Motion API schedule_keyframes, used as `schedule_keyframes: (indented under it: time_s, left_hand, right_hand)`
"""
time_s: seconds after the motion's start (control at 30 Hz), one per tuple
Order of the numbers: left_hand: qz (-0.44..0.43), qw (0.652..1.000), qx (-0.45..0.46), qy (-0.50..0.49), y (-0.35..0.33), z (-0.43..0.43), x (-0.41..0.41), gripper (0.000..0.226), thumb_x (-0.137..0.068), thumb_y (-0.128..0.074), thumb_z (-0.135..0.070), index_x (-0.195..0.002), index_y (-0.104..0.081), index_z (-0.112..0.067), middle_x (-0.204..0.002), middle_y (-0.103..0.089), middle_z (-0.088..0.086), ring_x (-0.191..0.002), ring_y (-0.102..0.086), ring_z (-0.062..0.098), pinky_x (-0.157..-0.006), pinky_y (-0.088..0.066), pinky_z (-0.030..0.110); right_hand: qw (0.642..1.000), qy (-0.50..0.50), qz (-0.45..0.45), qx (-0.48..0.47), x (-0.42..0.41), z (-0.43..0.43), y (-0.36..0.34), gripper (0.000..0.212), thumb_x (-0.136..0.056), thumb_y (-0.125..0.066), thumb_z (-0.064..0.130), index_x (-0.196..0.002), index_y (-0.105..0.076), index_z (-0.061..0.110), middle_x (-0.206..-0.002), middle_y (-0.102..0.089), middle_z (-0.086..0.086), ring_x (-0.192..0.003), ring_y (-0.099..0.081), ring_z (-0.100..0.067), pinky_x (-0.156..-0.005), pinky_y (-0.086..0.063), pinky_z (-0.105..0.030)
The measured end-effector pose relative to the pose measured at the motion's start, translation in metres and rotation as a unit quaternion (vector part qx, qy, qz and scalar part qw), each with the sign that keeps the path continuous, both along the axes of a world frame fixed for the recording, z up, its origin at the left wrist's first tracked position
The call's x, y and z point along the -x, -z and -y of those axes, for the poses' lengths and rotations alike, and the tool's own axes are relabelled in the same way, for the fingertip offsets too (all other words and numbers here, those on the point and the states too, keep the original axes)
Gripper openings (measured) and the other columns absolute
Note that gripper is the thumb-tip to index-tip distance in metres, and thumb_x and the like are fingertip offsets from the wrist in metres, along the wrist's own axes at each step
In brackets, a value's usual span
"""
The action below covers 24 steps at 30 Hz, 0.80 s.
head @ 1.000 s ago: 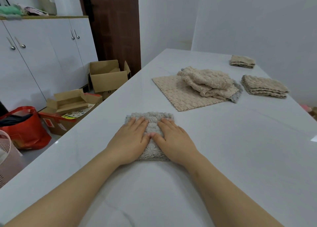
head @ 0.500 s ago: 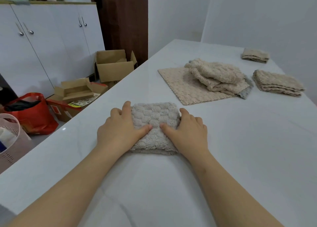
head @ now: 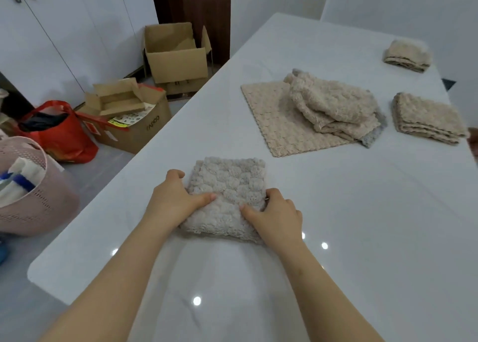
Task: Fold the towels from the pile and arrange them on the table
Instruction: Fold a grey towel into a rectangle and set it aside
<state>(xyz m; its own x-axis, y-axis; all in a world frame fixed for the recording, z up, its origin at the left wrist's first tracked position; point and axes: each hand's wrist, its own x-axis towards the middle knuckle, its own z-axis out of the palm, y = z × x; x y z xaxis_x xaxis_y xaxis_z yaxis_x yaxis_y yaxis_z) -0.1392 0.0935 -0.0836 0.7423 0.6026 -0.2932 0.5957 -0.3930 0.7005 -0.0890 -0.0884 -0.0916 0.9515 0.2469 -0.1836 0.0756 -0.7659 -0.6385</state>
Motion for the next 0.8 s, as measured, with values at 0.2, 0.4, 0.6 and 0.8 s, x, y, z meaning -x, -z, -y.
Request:
schedule_keyframes:
  time_s: [0.2, 0.4, 0.6, 0.8]
  left_hand:
    - [-0.073, 0.995, 0.070, 0.014, -0.015, 0.021, 0.016, 0.081, -0.062, -0.082, -0.041, -0.125, -0.041, -0.012, -0.110, -0.056, 0.005, -0.086, -0.051, 0.016, -0.058, -0.038, 0.019]
    - [-0.034, 0.979, 0.199, -0.037, -0.020, 0.064, 0.023, 0.028, -0.069, -0.080, -0.024, -0.087, -0.060, -0.015, -0.086, -0.067, 0.001, -0.078, -0.065, 0.017, -0.064, -0.054, 0.029]
    - [0.018, 0.949, 0.297, -0.104, -0.020, 0.146, 0.034, 0.016, -0.075, -0.076, -0.015, -0.088, -0.066, -0.012, -0.091, -0.071, 0.006, -0.081, -0.069, 0.021, -0.071, -0.057, 0.033]
    - [0.083, 0.900, 0.367, -0.219, -0.018, 0.259, 0.067, 0.017, -0.077, -0.073, -0.017, -0.091, -0.064, -0.015, -0.092, -0.070, 0.003, -0.080, -0.068, 0.016, -0.056, -0.053, 0.022]
  right_hand:
    - [0.991, 0.002, -0.132, -0.033, 0.017, 0.022, -0.025, 0.030, -0.074, -0.064, 0.036, -0.092, -0.053, 0.014, -0.092, -0.063, -0.002, -0.093, -0.058, -0.024, -0.087, -0.046, -0.042]
    - [0.961, 0.050, -0.192, -0.195, 0.024, 0.054, -0.031, 0.019, -0.077, -0.063, 0.019, -0.089, -0.050, 0.012, -0.083, -0.059, -0.004, -0.073, -0.059, -0.019, -0.066, -0.052, -0.035]
    - [0.931, 0.045, -0.236, -0.275, 0.010, 0.128, -0.023, 0.020, -0.079, -0.065, 0.019, -0.093, -0.051, 0.022, -0.098, -0.065, -0.007, -0.089, -0.065, -0.021, -0.081, -0.055, -0.044]
    - [0.920, -0.010, -0.270, -0.284, 0.015, 0.225, -0.017, 0.023, -0.081, -0.067, 0.020, -0.095, -0.050, 0.026, -0.101, -0.064, -0.001, -0.090, -0.065, -0.016, -0.075, -0.056, -0.030]
